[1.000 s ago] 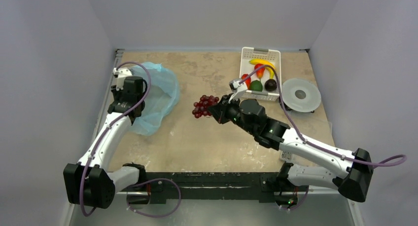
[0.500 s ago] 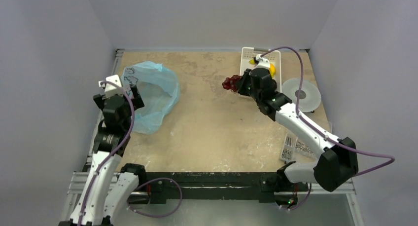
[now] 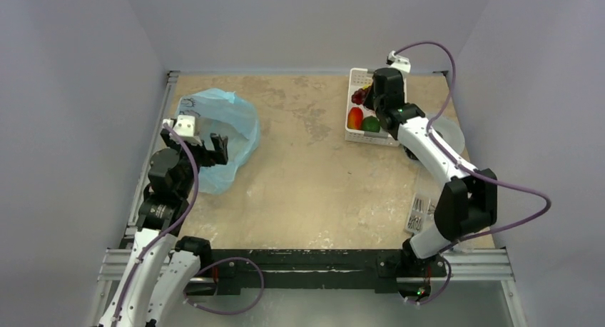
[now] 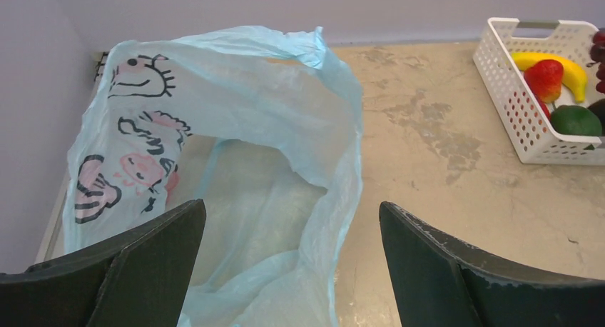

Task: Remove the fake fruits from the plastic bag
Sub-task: Place the fake fruit in the bin.

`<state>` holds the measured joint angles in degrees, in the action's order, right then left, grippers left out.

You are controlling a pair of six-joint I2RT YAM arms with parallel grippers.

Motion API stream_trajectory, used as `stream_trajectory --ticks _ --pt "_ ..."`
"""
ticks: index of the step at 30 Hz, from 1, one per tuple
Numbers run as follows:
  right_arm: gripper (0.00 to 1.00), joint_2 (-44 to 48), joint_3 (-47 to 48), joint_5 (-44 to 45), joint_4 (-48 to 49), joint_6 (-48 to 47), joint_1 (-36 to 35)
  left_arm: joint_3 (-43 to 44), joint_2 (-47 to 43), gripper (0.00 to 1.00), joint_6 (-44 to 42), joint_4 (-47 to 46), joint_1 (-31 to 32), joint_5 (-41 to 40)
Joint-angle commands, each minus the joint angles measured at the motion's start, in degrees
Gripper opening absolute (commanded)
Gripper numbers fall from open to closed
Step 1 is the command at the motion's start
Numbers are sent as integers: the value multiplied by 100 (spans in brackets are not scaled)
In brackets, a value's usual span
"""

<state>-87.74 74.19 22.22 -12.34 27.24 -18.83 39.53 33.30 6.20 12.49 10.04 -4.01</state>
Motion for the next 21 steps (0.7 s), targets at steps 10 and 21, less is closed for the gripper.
stream_trajectory --ticks 10,21 --pt "67 -816 1387 143 -735 -458 103 55 -227 93 -497 -224 629 88" --pt "72 1080 -5 -492 -711 -557 98 56 -345 93 -520 -149 826 13"
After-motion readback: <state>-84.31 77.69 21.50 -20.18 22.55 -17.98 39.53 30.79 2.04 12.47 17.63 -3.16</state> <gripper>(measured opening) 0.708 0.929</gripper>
